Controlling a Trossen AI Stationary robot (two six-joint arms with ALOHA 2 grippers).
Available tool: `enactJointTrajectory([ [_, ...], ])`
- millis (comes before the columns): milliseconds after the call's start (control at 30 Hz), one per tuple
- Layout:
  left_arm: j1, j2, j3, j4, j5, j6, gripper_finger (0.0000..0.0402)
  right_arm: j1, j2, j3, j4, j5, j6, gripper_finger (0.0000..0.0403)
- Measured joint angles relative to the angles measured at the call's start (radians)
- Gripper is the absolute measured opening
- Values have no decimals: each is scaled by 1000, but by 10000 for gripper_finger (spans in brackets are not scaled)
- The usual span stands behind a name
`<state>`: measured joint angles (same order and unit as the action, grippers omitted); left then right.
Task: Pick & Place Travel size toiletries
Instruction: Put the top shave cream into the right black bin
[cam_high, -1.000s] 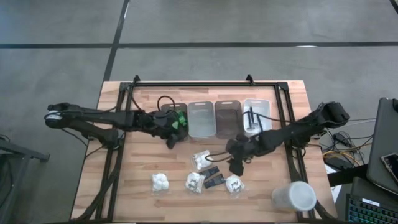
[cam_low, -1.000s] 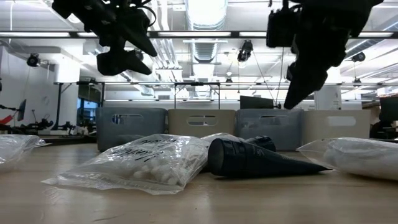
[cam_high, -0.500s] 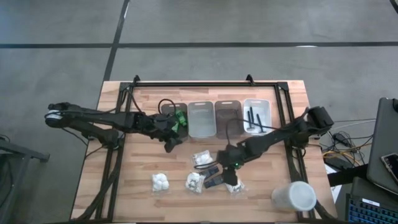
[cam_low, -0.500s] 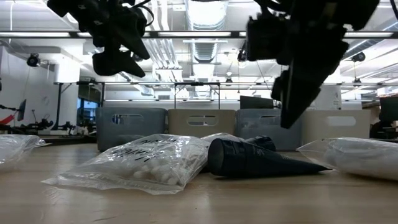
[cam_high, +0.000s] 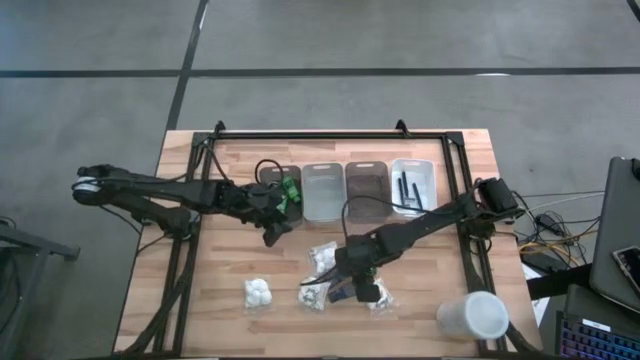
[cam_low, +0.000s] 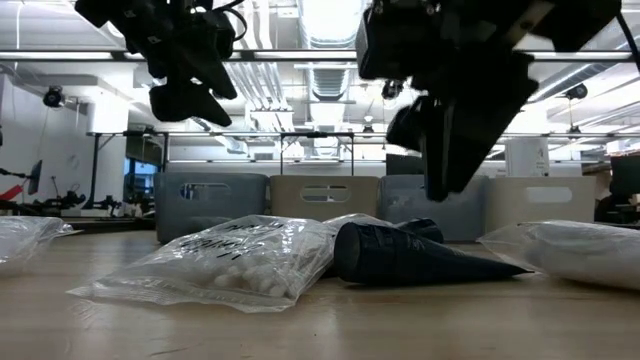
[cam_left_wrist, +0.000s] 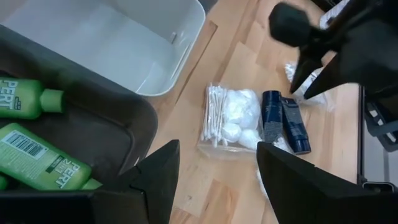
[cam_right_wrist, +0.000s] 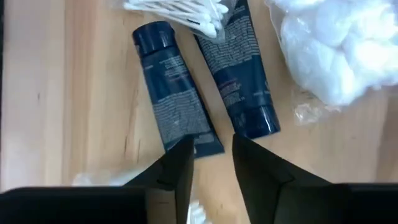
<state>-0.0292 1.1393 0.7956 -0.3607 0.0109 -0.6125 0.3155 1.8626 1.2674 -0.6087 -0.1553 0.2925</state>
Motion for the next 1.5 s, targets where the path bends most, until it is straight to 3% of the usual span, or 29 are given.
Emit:
enactJointTrajectory([
  [333, 0, 0, 0, -7, 0, 34, 218, 2, -1, 42, -29, 0, -83, 42],
  [500, 0, 0, 0, -7, 0, 35, 218, 1, -1, 37, -30, -2, -140, 40],
  [1033, 0, 0, 0, -7, 0, 44, 218, 1, 7, 33, -3, 62, -300, 209],
  [1500, 0, 0, 0, -7, 0, 44, 218, 1, 7, 33, -1, 102, -314, 260],
])
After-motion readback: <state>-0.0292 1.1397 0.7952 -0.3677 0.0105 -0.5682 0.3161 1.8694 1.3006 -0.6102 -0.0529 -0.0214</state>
